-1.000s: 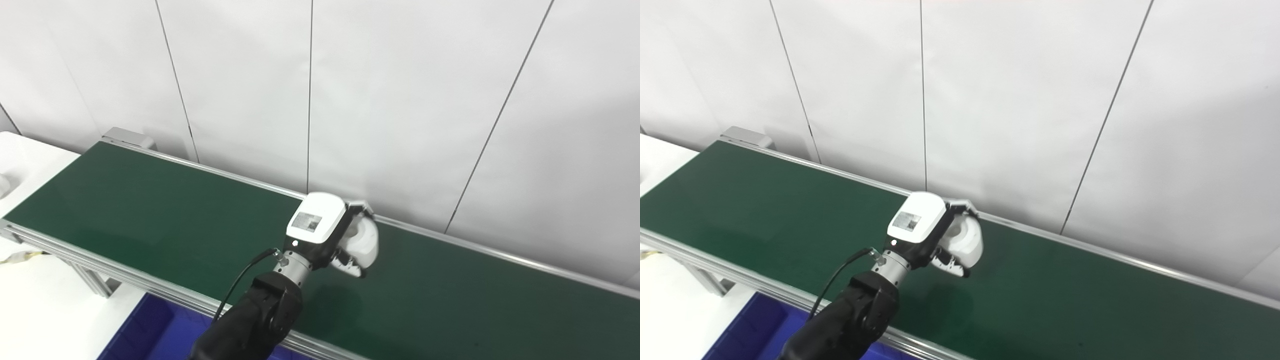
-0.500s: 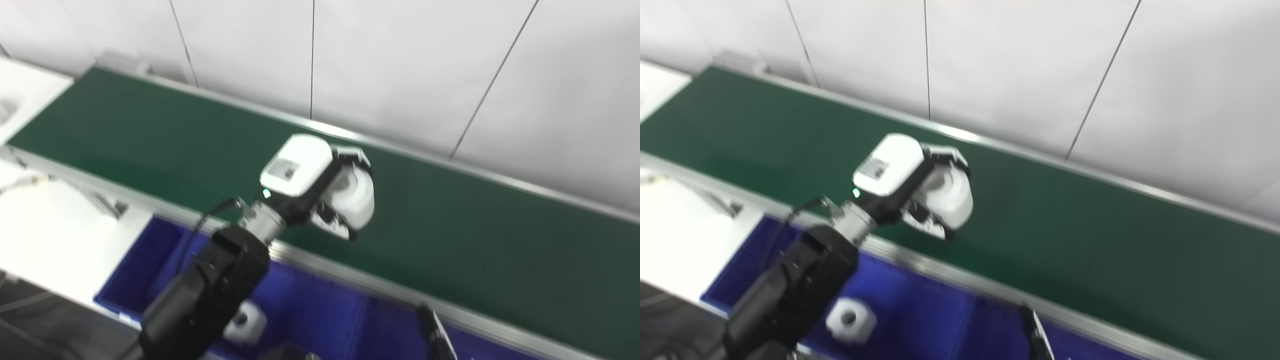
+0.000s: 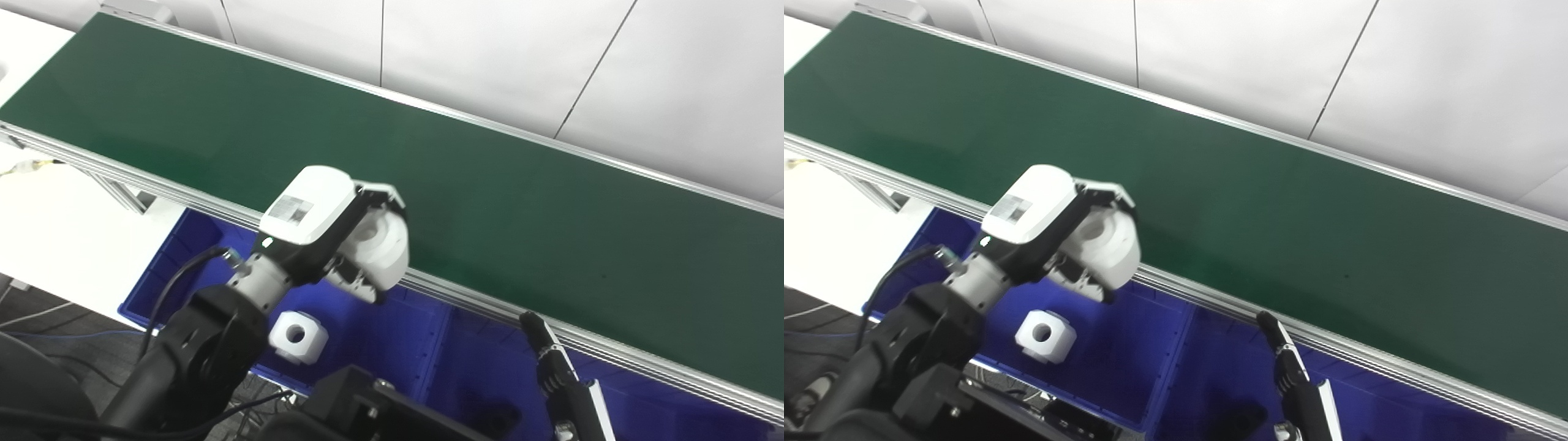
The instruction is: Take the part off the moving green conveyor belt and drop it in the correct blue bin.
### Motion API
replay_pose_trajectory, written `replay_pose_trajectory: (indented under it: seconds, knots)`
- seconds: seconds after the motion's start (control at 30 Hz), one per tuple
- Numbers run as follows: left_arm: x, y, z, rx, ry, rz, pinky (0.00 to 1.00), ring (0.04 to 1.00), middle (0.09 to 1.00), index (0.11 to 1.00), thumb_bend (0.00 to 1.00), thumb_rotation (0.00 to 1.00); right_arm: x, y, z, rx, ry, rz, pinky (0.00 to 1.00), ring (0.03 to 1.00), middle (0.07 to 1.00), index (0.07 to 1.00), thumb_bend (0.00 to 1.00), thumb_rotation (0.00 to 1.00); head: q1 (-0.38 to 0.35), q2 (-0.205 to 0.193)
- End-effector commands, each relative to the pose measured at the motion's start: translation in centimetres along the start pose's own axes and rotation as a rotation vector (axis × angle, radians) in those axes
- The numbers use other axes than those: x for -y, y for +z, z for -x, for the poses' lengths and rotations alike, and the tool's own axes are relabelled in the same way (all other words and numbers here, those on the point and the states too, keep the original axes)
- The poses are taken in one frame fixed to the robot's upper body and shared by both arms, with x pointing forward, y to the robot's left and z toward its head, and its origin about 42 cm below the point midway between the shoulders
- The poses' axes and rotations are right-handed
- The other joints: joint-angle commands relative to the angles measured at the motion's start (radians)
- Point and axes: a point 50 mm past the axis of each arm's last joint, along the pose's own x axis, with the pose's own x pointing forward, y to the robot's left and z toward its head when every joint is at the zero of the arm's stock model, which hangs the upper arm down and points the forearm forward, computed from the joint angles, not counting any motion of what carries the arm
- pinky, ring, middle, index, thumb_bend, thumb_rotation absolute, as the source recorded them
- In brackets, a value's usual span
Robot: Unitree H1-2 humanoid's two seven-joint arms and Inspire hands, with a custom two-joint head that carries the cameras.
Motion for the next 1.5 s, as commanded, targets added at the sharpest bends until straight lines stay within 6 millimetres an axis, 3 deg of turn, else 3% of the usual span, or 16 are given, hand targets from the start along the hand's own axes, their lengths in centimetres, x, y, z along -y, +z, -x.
replay_pose_trajectory:
  seconds: [0.0,0.13,0.4,0.5,0.87,1.1,1.47]
  knots:
    - [-0.9,0.6,1.0,0.030,0.043,-0.005,0.38,0.405,0.496,0.516,0.50,0.00,0.2,1.1,-0.2,0.053,0.001,0.005,1.00,0.970,0.945,0.941,0.92,0.94,0.002,0.001]
    - [-0.3,0.5,2.3,0.023,0.059,0.017,0.38,0.409,0.497,0.511,0.50,0.00,0.4,1.2,-0.1,0.051,-0.004,0.016,1.00,0.962,0.939,0.939,0.93,0.95,0.009,0.005]
    - [5.3,-0.2,5.8,0.013,0.201,0.066,0.37,0.415,0.500,0.507,0.50,0.00,0.7,1.5,0.2,0.051,-0.001,0.026,0.98,0.951,0.930,0.934,0.92,0.94,0.012,0.014]
    - [6.9,-0.7,6.2,0.027,0.229,0.068,0.36,0.409,0.500,0.512,0.50,0.00,0.7,1.6,0.3,0.048,0.002,0.025,0.99,0.958,0.934,0.934,0.92,0.94,0.010,0.015]
    - [9.6,-1.3,5.3,0.054,0.174,-0.001,0.36,0.405,0.493,0.519,0.50,0.00,0.5,1.8,0.4,0.052,-0.001,0.032,0.97,0.946,0.930,0.930,0.91,0.94,0.000,0.022]
    - [10.0,-2.2,3.8,0.056,0.111,-0.042,0.35,0.407,0.493,0.516,0.50,0.00,-0.1,1.9,0.1,0.058,-0.001,0.023,0.98,0.951,0.928,0.928,0.91,0.94,-0.047,0.023]
    - [11.3,-3.1,1.9,0.008,-0.016,-0.049,0.37,0.417,0.477,0.523,0.50,0.00,-0.1,2.0,0.0,0.063,-0.007,0.014,0.98,0.953,0.931,0.930,0.91,0.94,-0.029,0.021]
